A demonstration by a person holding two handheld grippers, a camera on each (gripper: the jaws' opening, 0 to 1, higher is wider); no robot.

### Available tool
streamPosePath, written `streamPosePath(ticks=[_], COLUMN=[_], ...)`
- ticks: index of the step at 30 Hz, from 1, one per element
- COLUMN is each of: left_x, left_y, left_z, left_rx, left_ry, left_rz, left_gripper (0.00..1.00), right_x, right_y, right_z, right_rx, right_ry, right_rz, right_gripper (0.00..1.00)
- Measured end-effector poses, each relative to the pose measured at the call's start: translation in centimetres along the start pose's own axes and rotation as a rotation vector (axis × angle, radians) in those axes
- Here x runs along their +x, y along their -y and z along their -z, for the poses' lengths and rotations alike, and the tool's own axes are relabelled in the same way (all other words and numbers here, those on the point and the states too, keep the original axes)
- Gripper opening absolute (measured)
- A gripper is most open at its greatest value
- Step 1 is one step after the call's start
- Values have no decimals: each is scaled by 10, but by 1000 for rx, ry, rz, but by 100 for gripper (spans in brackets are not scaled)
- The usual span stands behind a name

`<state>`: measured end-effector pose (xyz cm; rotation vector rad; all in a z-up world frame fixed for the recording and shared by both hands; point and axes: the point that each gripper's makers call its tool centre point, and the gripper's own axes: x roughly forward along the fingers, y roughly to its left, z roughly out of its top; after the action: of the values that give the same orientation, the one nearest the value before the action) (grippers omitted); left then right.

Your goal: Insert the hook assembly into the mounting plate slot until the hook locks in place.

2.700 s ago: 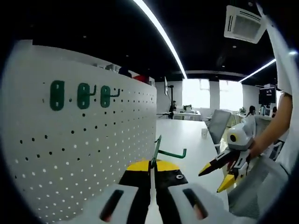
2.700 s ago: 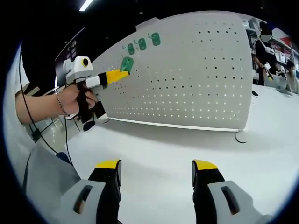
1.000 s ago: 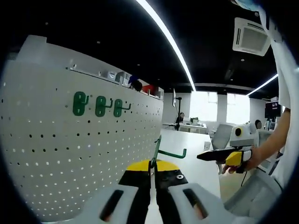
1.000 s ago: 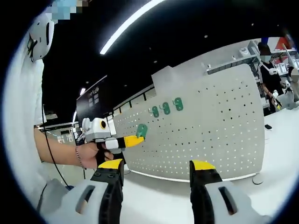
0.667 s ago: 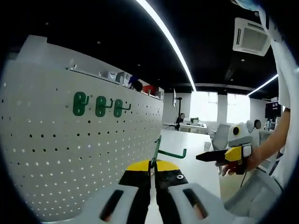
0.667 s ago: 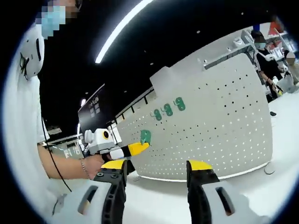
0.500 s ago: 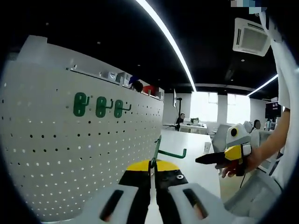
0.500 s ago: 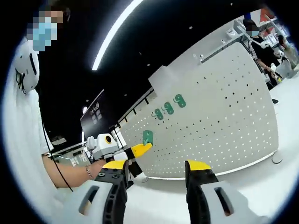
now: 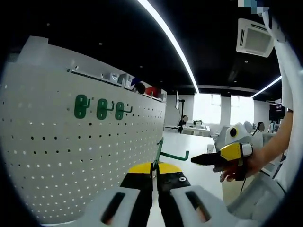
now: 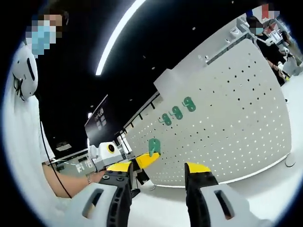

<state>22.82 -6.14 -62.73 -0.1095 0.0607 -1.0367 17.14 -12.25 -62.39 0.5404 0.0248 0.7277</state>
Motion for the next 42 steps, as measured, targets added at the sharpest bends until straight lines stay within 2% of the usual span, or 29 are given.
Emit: streamPosePath(ticks=[23,28,42], left_x=[-2,-2,-2], left_y=[2,2,3], left_z=[-2,-2,-3], left_rx=[0,-2,-4], left_ry=[4,7,12], left_rz=[-4,-7,-9], left_gripper=[1,1,1], right_x=[36,46,59], right_y=[-9,-8,-12], right_z=[-2,0,2], right_rx=[25,34,48], right_ry=[8,-4,-9], right_rz=[-48,-45,-57], right_gripper=[36,30,25])
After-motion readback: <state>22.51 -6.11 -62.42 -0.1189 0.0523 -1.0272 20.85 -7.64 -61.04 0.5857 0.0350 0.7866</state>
